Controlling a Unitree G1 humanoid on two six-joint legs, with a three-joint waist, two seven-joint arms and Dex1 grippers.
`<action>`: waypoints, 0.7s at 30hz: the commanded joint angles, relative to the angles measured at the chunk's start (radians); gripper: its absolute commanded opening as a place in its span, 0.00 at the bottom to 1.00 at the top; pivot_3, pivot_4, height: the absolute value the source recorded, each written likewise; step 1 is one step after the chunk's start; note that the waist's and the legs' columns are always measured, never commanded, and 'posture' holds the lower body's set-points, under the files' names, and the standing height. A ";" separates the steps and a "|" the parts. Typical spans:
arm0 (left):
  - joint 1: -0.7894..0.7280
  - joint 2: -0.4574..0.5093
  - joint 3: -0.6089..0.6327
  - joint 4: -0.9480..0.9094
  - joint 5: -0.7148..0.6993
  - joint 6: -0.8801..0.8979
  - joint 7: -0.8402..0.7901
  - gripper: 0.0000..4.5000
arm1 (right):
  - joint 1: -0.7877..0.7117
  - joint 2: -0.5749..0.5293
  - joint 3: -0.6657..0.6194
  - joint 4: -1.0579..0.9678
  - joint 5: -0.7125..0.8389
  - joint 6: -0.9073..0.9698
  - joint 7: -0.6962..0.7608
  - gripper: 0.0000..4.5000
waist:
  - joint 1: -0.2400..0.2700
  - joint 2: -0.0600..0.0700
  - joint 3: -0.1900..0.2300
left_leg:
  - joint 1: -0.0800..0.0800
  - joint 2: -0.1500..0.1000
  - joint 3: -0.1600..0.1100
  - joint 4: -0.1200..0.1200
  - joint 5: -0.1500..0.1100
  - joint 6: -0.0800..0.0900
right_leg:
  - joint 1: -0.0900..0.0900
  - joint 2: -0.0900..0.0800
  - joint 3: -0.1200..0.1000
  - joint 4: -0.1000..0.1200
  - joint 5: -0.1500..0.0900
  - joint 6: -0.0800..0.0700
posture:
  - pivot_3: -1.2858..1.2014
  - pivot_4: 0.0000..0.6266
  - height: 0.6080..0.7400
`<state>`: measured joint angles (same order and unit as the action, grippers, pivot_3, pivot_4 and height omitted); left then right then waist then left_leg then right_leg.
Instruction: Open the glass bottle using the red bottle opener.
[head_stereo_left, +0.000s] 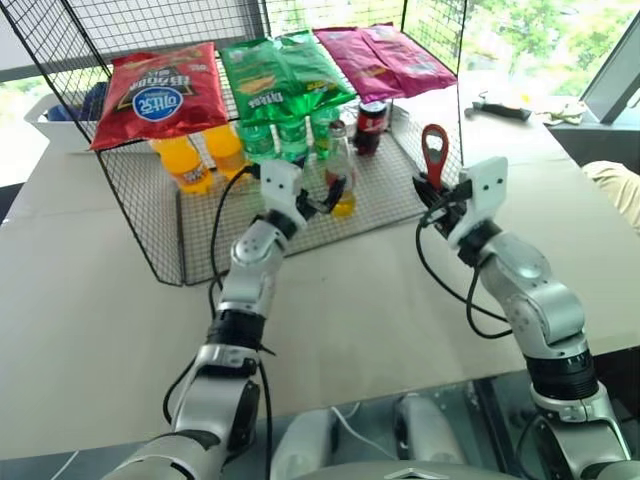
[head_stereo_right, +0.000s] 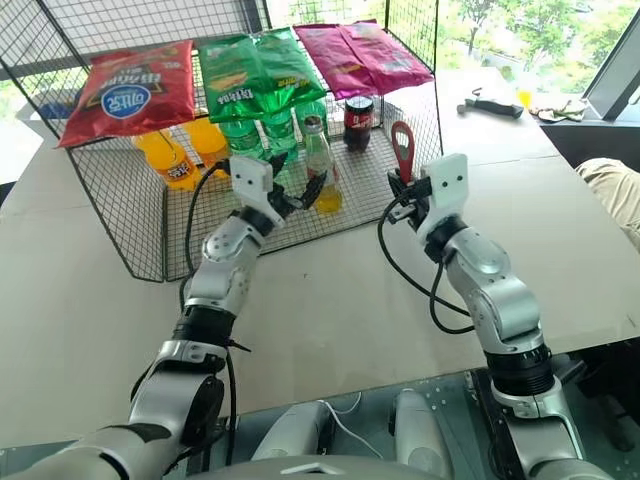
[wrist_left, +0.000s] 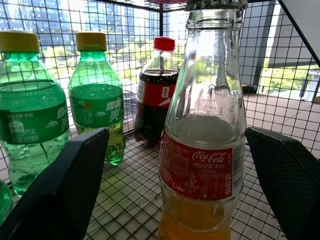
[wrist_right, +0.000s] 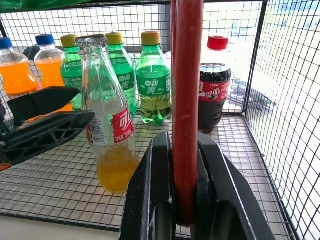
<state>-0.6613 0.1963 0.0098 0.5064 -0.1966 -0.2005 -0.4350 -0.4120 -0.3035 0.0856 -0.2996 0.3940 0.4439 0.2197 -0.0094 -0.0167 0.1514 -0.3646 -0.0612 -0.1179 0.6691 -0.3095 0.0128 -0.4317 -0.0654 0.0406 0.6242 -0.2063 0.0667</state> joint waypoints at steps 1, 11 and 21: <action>-0.084 -0.024 0.002 0.139 0.046 -0.119 0.011 1.00 | -0.010 0.022 0.013 -0.043 -0.033 -0.022 0.011 0.00 | -0.001 0.000 0.000 | 0.000 0.000 0.000 0.000 0.000 0.000 | 0.000 0.000 0.000 0.000 0.000 0.000 | 0.52 0.24 1.00; -0.263 -0.075 0.035 0.455 0.078 -0.274 0.039 1.00 | 0.011 0.050 0.019 -0.072 -0.088 -0.009 0.021 0.00 | -0.004 0.000 0.000 | 0.000 -0.001 0.000 0.000 0.000 0.000 | 0.000 0.000 0.000 0.001 0.000 0.000 | 0.52 0.24 1.00; -0.312 -0.089 0.064 0.539 0.056 -0.211 -0.035 0.84 | 0.011 0.064 0.013 -0.082 -0.115 -0.004 0.025 0.00 | -0.006 0.000 0.000 | 0.000 -0.001 -0.001 0.001 0.000 0.000 | 0.000 0.000 0.000 0.002 0.000 0.000 | 0.52 0.24 1.00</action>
<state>-0.9546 0.1043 0.0574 1.0568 -0.1240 -0.4184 -0.4589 -0.3970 -0.2429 0.1107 -0.3348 0.2834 0.4527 0.2377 -0.0157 -0.0167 0.1514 -0.3645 -0.0627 -0.1188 0.6701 -0.3094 0.0130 -0.4318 -0.0656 0.0402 0.6261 -0.2063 0.0669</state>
